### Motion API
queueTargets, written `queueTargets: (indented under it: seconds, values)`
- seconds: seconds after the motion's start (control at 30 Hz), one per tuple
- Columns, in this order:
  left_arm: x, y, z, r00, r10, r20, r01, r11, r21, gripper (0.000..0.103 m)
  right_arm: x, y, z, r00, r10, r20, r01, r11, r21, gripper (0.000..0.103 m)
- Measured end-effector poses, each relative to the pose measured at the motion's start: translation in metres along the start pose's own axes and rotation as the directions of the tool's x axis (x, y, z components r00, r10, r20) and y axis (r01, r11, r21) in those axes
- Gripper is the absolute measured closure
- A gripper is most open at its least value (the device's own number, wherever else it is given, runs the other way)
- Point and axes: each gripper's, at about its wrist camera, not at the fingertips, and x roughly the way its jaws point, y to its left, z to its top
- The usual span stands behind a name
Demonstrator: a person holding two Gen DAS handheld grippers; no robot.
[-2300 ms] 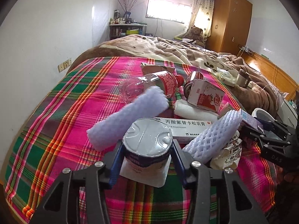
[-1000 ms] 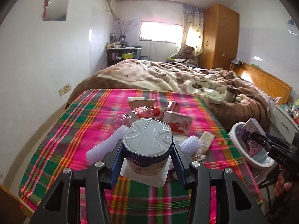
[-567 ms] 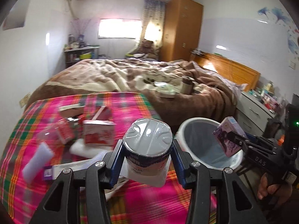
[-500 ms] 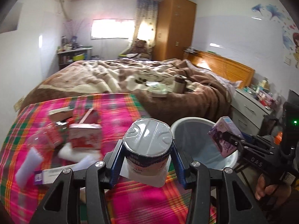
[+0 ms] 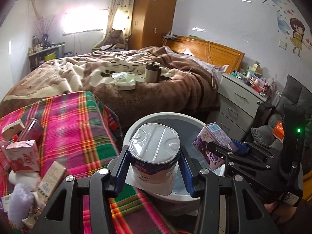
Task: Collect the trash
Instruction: 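Carry the carton and can to the wastebasket and open both grippers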
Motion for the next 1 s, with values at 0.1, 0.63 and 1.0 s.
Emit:
queueTargets:
  seconds: [0.1,0.63,1.0]
  values:
    - [0.01,-0.001,0.002,1.0,-0.01,-0.013,0.01,1.0,0.0,0.054,0.004,-0.005,0.0,1.0,0.0,-0.016,0.0,1.0,0.002,0.064]
    - [-0.008,0.013,0.005,0.999,0.017,0.031,-0.016,1.0,-0.014,0.034,-0.002,-0.006,0.004,0.999,-0.04,-0.006,0.04,0.999,0.023,0.034]
    - [-0.059,0.043,-0.009,0.989,0.115,0.091,-0.113,0.993,-0.027,0.034,-0.019,0.026,0.009,0.998,0.016,0.06,-0.017,1.0,0.012,0.034]
